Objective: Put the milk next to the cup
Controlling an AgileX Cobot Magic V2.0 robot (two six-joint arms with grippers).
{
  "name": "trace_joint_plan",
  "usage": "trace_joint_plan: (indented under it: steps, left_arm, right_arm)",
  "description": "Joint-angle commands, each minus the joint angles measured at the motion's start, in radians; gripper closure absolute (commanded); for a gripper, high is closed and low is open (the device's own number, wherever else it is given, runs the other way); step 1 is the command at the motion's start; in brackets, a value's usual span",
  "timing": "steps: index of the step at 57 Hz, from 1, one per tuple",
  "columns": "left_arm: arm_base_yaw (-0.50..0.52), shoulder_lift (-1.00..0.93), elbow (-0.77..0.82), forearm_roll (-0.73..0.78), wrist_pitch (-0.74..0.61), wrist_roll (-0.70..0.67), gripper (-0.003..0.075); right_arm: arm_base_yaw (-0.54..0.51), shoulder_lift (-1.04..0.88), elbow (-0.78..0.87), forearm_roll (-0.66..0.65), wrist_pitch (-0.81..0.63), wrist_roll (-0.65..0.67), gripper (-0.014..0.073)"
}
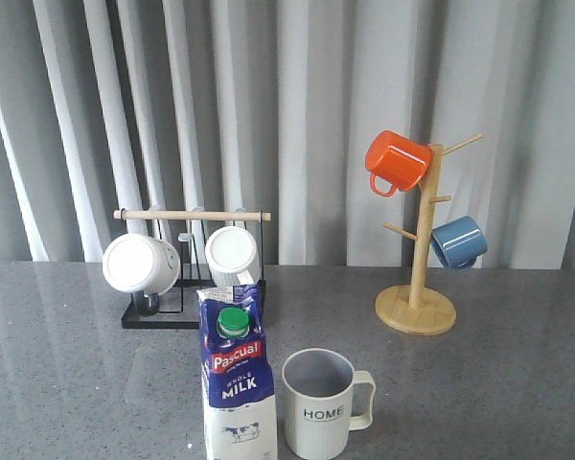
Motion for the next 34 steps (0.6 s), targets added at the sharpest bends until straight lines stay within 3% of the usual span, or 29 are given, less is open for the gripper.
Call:
trace_joint_plan:
  steps: [1,12,34]
  left_arm:
    - [-0.001,-0.01,-0.014,-0.007,-0.072,-0.009,0.0727]
    - [-0.001,-0.01,-0.014,-0.007,-0.072,-0.009,0.0727]
    - [-0.001,-0.01,-0.014,-0.007,-0.072,-0.009,0.0727]
  right_arm:
    - [0.018,-0.095,0.101,-0.014,-0.184,0.015,0.0328]
    - [0.018,-0.309,0.282,-0.029,-0.161,0.061,0.0328]
    - [0.018,-0.582,0.488,-0.031,-0.148,0.139,0.0328]
